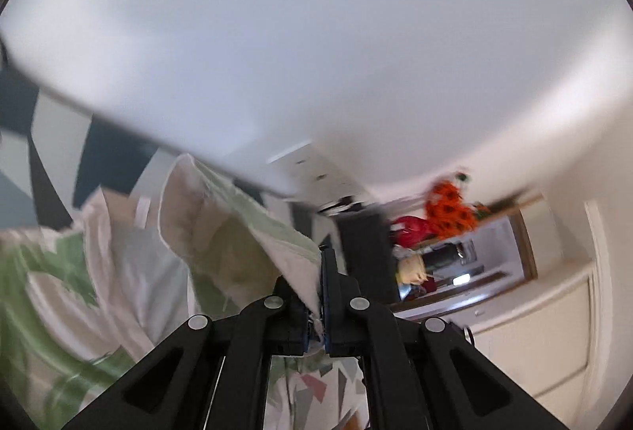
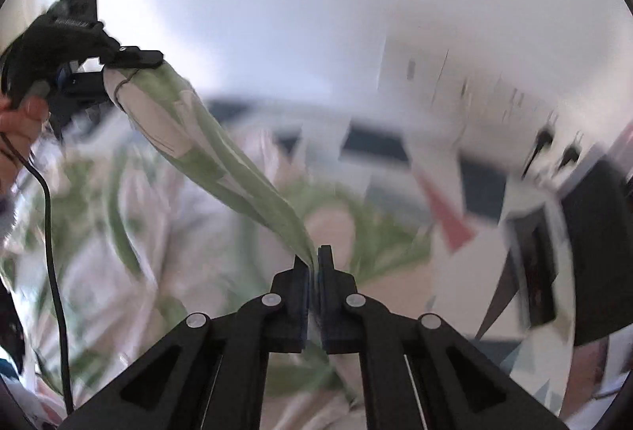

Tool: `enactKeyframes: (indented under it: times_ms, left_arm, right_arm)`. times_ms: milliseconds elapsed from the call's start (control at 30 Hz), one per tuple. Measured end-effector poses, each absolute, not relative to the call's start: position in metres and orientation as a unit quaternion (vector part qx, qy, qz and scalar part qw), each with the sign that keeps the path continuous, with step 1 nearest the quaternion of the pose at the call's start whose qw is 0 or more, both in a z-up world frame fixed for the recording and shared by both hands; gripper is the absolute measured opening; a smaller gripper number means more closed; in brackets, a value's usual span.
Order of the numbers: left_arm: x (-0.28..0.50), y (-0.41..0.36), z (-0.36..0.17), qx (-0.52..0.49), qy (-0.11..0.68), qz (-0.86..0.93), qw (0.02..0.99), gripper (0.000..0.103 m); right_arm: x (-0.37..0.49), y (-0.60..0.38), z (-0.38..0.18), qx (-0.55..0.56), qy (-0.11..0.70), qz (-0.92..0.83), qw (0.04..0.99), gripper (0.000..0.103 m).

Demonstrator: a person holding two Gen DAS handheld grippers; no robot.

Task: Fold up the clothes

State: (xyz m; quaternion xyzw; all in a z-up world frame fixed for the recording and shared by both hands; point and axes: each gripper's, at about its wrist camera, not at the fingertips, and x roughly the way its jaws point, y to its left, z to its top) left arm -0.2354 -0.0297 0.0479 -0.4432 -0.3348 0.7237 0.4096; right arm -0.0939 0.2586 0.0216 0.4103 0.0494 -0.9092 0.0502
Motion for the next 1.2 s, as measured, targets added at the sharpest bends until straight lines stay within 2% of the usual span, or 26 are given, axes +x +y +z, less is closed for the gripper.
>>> enactKeyframes:
  times_ms: [100, 333, 433, 567, 700, 933, 1067, 1200]
  left_arm:
    - [-0.197, -0.054, 0.037, -0.45, -0.31, 0.74, 0.394, 0.003]
    - [-0.115, -0.099, -0.11, -0.607, -0.287, 0.703, 0.233, 0.003]
    - [-0.086, -0.115, -0.137, -0.628, -0.308, 0.685, 0.204, 0.009]
    - [-0.077, -0.122, -0.128, -0.616, -0.318, 0.693, 0.199, 0.021]
    - [-0.074, -0.121, -0.113, -0.605, -0.306, 0.707, 0.203, 0.022]
    - [-0.079, -0.145, -0.098, -0.591, -0.305, 0.721, 0.192, 0.025]
    - [-0.105, -0.151, -0.101, -0.573, -0.332, 0.724, 0.193, 0.025]
    - [-0.135, -0.151, -0.123, -0.569, -0.388, 0.698, 0.196, 0.025]
  right_arm:
    - [-0.08, 0.237, 0.023, 0.422, 0.086, -0.896, 0.111, 0.004]
    - [-0.044, 0.185, -0.08, 0.533, 0.137, -0.815, 0.181, 0.004]
    - [-0.024, 0.169, -0.108, 0.557, 0.166, -0.791, 0.192, 0.005]
    - [-0.016, 0.168, -0.111, 0.558, 0.166, -0.789, 0.195, 0.012]
    - [-0.019, 0.177, -0.106, 0.566, 0.157, -0.787, 0.19, 0.023]
    - [-0.012, 0.196, -0.102, 0.576, 0.151, -0.785, 0.17, 0.025]
    - [-0.013, 0.217, -0.092, 0.571, 0.088, -0.803, 0.145, 0.025]
    - [-0.025, 0.243, -0.077, 0.547, -0.037, -0.831, 0.098, 0.029]
